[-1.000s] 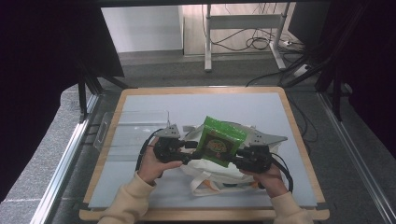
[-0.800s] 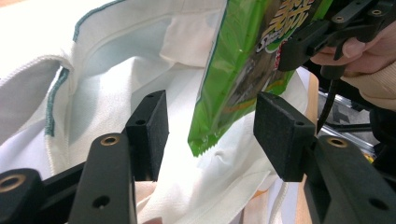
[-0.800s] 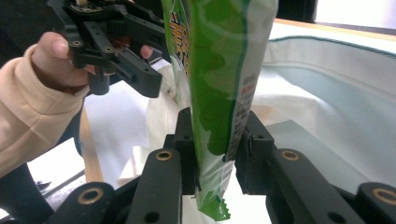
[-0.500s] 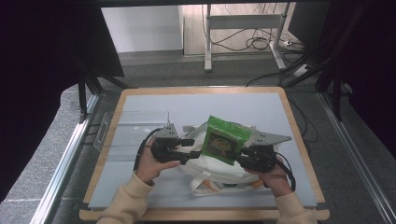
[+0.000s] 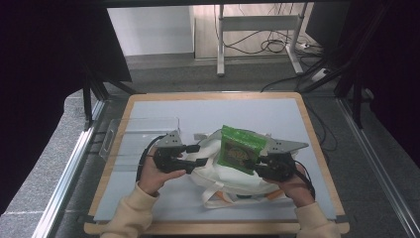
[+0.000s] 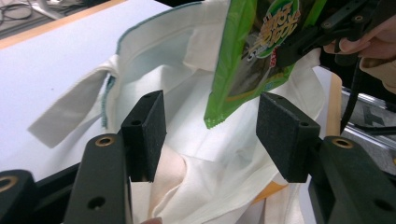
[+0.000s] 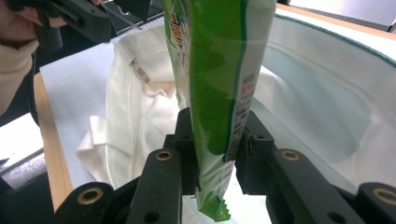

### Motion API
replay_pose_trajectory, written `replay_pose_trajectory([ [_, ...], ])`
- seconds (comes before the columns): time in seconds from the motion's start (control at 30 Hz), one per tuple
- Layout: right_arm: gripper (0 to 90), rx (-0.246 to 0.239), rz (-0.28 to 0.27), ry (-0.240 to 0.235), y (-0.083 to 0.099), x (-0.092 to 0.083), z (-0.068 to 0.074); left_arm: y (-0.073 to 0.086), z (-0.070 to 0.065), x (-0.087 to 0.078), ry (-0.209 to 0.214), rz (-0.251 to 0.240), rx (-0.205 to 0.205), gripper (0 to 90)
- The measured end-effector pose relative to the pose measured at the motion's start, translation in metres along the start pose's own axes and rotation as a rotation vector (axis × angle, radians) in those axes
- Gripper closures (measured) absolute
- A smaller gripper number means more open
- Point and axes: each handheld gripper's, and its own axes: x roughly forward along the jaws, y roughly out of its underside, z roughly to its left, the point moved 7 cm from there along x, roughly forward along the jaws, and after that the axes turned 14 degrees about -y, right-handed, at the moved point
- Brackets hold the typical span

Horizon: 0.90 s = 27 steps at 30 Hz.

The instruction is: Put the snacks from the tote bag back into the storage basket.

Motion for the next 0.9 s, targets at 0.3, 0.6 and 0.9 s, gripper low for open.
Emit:
replay_pose_trajectory([
  [0.3, 72.3, 0.002, 0.014, -0.009, 0.005, -0.010, -0.004, -0.008, -0.005, 0.003, -0.033, -0.030, -0.014, 40.2],
  [0.6, 72.3, -0.010, 0.018, -0.008, 0.002, -0.015, -0.004, -0.027, -0.008, 0.000, -0.064, -0.046, 0.028, 37.7],
  [0.9, 72.3, -0.015, 0.044, -0.012, 0.000, -0.011, 0.002, -0.048, -0.005, -0.014, -0.042, -0.010, 0.062, 39.2],
])
